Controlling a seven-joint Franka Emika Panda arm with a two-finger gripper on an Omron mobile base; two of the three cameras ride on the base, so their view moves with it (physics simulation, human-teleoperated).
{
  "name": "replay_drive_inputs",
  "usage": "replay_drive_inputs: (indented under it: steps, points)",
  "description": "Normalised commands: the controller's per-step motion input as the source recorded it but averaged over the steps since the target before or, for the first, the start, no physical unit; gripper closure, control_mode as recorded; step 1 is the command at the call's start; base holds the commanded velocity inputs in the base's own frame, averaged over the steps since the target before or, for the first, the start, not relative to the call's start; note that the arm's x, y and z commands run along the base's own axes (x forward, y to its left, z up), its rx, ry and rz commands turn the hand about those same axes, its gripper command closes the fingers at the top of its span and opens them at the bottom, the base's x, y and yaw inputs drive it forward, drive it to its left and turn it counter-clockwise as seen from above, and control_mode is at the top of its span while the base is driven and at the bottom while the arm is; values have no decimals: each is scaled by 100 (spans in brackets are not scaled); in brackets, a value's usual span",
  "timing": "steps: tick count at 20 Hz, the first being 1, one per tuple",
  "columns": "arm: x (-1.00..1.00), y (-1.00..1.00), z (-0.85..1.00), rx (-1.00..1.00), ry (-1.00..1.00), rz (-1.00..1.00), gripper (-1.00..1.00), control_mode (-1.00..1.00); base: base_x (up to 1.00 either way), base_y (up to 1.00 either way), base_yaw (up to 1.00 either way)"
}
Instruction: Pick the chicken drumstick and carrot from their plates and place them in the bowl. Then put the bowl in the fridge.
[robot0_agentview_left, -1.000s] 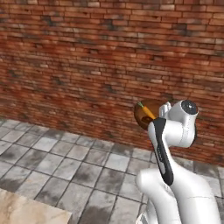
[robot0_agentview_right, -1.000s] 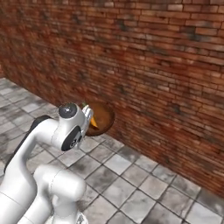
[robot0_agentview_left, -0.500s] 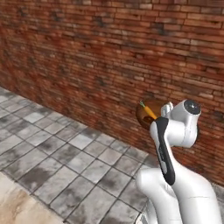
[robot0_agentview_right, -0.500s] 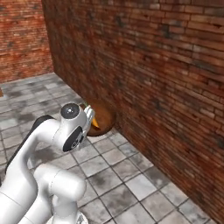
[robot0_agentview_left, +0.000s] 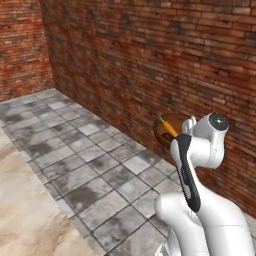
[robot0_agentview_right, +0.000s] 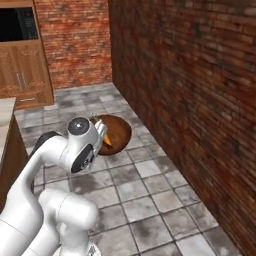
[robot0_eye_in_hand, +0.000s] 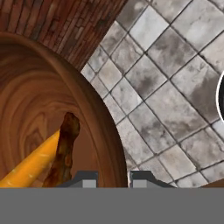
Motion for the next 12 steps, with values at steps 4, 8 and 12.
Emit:
replay_drive_inputs:
  steps: [4,8,12]
  points:
    - [0,0,0,0,0,0,100,100,94,22,13]
    - [0,0,0,0,0,0,100,100,94,20,11]
    - [0,0,0,0,0,0,100,100,94,18,13]
